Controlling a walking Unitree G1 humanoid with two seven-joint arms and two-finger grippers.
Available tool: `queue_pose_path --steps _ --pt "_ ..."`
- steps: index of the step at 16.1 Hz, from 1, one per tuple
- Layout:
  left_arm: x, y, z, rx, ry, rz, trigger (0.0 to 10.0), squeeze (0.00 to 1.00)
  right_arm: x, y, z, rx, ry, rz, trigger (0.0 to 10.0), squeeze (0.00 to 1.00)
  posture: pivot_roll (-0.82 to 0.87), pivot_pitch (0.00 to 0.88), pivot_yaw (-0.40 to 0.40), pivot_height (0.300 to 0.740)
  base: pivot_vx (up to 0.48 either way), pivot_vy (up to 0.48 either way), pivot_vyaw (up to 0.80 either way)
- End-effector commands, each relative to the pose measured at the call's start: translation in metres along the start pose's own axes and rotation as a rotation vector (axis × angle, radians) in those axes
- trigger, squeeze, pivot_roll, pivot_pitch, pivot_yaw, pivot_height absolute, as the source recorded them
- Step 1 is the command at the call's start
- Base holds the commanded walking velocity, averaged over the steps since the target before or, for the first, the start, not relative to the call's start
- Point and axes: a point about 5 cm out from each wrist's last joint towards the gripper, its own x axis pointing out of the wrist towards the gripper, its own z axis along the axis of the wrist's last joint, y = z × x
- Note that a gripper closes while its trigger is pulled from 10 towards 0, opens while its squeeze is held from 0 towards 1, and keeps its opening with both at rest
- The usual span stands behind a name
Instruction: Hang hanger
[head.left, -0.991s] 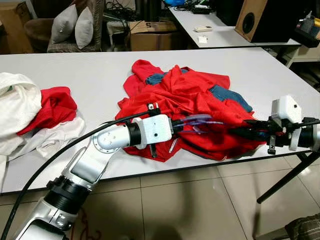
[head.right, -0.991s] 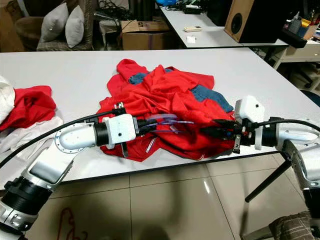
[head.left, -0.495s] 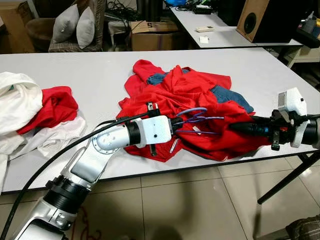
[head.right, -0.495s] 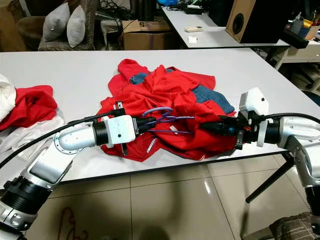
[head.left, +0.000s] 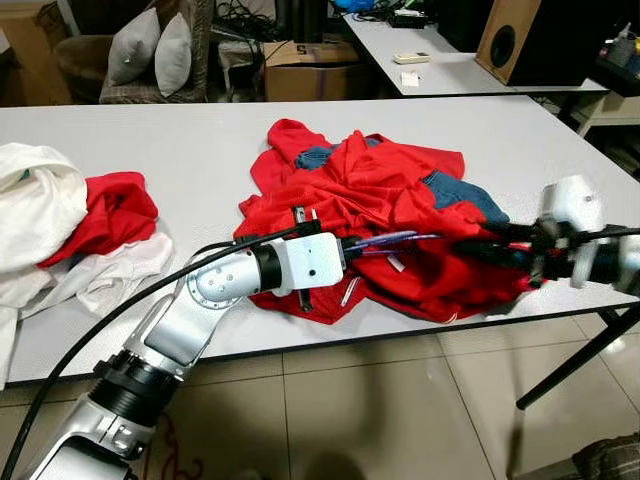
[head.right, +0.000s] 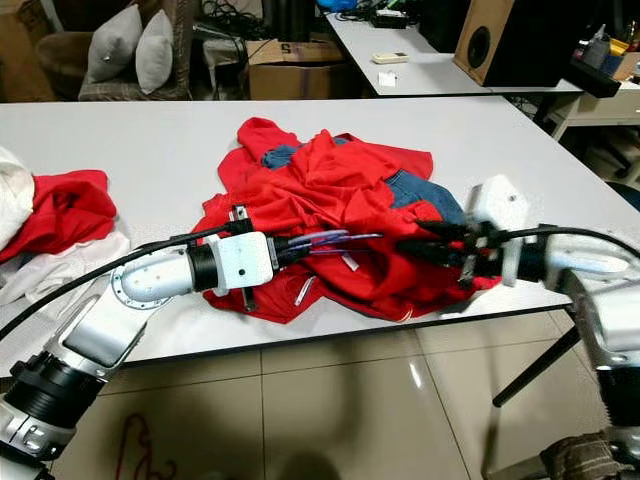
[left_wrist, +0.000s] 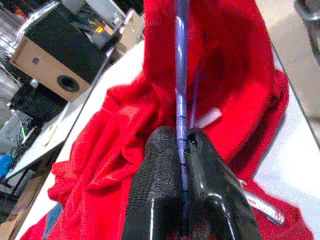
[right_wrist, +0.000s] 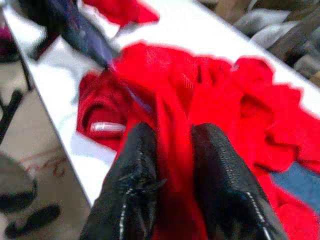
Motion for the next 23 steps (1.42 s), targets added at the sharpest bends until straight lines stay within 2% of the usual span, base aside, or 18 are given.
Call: queue_pose_path --steps 1,2,3,7,9,11,13,14,15,16,17,19,23 --pt "0.000 -0.002 -0.004 0.006 0.029 -0.020 10.0 0.00 -0.012 -0.002 0.013 -0.023 -0.035 -0.007 10.0 1.00 -0.02 0.011 -0.004 0.740 0.000 0.000 0.00" --pt "0.001 -0.003 -0.004 0.005 0.029 -0.020 10.0 0.00 -0.014 -0.003 0.013 -0.046 -0.018 -0.021 10.0 1.00 -0.02 0.011 -0.002 0.740 0.000 0.000 0.00" --pt "0.002 -0.003 -0.004 0.005 0.027 -0.023 10.0 0.00 -0.017 0.000 0.011 -0.051 0.002 -0.005 10.0 0.00 -0.02 0.011 -0.002 0.740 0.000 0.000 0.00" --pt "0.003 -0.002 -0.004 0.006 0.024 -0.024 10.0 0.00 -0.020 0.003 0.006 -0.039 0.053 -0.001 10.0 0.00 -0.03 0.013 0.002 0.740 0.000 0.000 0.00" --pt "0.003 -0.002 -0.003 0.006 0.022 -0.026 10.0 0.00 -0.015 0.007 -0.002 -0.038 0.084 -0.007 10.0 0.00 -0.03 0.012 0.003 0.740 0.000 0.000 0.00" --pt "0.003 -0.002 -0.003 0.006 0.020 -0.031 10.0 0.00 -0.008 0.004 -0.008 -0.037 0.104 -0.048 10.0 0.00 -0.02 0.013 0.005 0.740 0.000 0.000 0.00" --pt "0.003 -0.003 -0.003 0.006 0.020 -0.035 10.0 0.00 0.000 0.002 -0.007 -0.034 0.075 -0.068 10.0 0.00 -0.02 0.015 0.001 0.740 0.000 0.000 0.00" --pt "0.003 -0.003 -0.003 0.007 0.020 -0.035 10.0 0.00 0.001 0.001 -0.007 -0.033 0.072 -0.067 8.1 0.00 -0.02 0.015 0.001 0.740 0.000 0.000 0.00" --pt "0.002 -0.003 -0.003 0.007 0.022 -0.036 10.0 0.00 0.003 0.001 -0.006 -0.028 0.068 -0.061 4.8 0.00 -0.01 0.016 -0.002 0.740 0.000 0.000 0.00" --pt "0.001 -0.003 -0.004 0.007 0.024 -0.037 10.0 0.00 0.005 0.000 -0.006 -0.024 0.064 -0.056 2.3 0.00 -0.01 0.017 -0.004 0.740 0.000 0.000 0.00" --pt "0.001 -0.003 -0.004 0.006 0.024 -0.038 10.0 0.00 0.007 0.001 -0.006 -0.021 0.056 -0.046 2.0 0.00 -0.01 0.017 -0.004 0.740 0.000 0.000 0.00" --pt "0.001 -0.004 -0.003 0.004 0.025 -0.039 10.0 0.00 0.010 0.001 -0.006 -0.019 0.050 -0.030 0.0 0.00 -0.01 0.017 -0.005 0.740 0.000 0.000 0.00" --pt "0.001 -0.004 -0.003 0.006 0.024 -0.040 10.0 0.00 0.013 0.001 -0.007 -0.012 0.049 -0.013 0.0 0.00 -0.01 0.017 -0.007 0.740 0.000 0.000 0.00"
